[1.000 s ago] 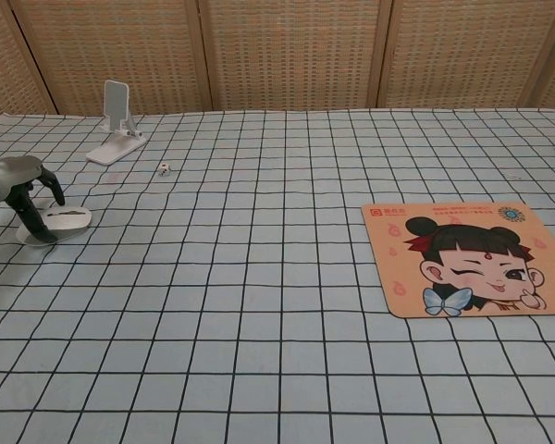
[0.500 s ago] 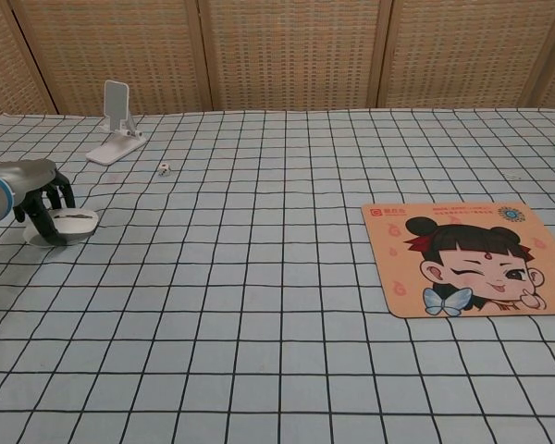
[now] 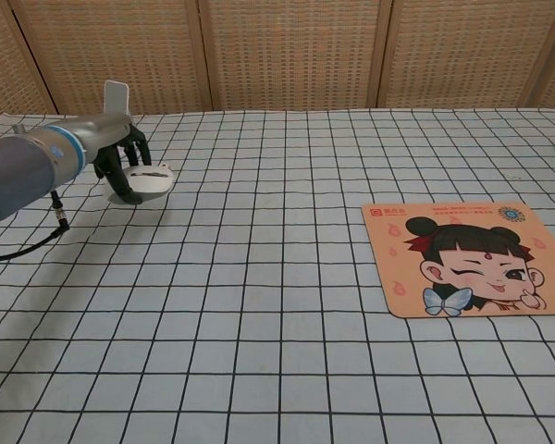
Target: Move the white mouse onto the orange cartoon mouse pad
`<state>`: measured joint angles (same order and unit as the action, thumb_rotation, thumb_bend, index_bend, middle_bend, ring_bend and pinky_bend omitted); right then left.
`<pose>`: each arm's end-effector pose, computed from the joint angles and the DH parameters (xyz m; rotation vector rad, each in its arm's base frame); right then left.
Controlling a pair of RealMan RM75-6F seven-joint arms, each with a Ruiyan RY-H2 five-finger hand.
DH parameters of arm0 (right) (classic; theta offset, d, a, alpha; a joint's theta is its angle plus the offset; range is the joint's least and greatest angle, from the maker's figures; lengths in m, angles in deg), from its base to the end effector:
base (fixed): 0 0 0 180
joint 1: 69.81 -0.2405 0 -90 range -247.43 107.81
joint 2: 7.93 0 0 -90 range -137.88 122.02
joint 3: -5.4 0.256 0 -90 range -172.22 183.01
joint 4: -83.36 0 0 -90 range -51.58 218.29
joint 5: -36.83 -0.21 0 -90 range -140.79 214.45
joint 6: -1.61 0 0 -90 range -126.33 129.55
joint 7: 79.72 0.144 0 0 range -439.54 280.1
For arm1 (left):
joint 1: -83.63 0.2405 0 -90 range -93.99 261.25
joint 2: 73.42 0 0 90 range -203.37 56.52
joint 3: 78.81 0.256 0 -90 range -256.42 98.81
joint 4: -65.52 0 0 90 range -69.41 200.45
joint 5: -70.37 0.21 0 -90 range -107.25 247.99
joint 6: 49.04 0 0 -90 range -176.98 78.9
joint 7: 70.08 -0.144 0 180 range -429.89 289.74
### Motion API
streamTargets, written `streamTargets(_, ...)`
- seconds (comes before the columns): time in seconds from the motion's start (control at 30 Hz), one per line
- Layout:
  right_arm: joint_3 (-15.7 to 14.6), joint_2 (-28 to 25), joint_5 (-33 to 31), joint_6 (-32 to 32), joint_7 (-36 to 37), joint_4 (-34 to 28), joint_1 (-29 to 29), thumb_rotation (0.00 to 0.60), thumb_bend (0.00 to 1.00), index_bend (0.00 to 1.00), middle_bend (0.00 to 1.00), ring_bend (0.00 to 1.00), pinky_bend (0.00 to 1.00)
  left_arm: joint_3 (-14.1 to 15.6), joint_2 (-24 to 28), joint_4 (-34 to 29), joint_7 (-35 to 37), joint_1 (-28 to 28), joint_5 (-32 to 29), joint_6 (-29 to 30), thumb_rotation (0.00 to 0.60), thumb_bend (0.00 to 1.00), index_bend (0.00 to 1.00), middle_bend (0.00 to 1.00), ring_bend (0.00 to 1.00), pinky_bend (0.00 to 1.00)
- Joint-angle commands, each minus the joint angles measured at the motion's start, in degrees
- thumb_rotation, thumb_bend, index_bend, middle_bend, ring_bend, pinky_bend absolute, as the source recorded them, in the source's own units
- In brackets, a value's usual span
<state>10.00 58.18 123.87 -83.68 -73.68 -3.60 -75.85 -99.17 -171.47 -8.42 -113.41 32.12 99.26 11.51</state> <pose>-0.3174 -0.1951 0.1609 1.3698 -0.8939 0.9904 -0.1432 0.4053 -0.0224 -1.5100 -1.0518 -0.6501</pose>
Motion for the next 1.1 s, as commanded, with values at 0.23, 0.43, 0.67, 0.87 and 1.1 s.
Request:
streamTargets(0.23,0.58,-0.41,-0.95,0.25,1.99,0.59,-0.05,0.600,0.08,0.00,0.00,0.00,0.00,-1.00,-8.69,6.08,-2.44,-10.50,5.62,-4.87,0.600,0.44,0.63,0.38,0.37,0.41)
streamTargets(0.43,0.96,-0.65,-1.56,0.25,3.25,1.03,0.03,0.600,0.08,0.00,0.00,0.00,0.00,-1.26,-14.73,11.95,-4.36,-16.22,6.25,-7.72,0.600,0.44,0.63,0.38,0.36,0.41)
streamTargets(0.67,1.00,-0.72,-1.54,0.17,3.64,1.13,0.08,0.600,0.08,0.00,0.00,0.00,0.00,-2.54,-19.18,16.64,-4.65,-19.80,4.27,-10.42,0.600,0.43,0.57,0.33,0.34,0.38)
streamTargets(0.87,0.95,-0.68,-1.48,0.10,3.31,1.02,0.13,0.600,0.08,0.00,0.00,0.00,0.00,-2.03,-19.07,16.64,-6.02,-20.11,2.05,-11.80,0.600,0.30,0.34,0.09,0.11,0.17)
streamTargets(1.1,0.91,-0.50,-1.48,0.02,2.27,0.75,0.16,0.600,0.08,0.00,0.00,0.00,0.00,-1.60,-16.43,12.88,-4.73,-18.82,2.65,-10.71,0.600,0.13,0.10,0.00,0.00,0.02)
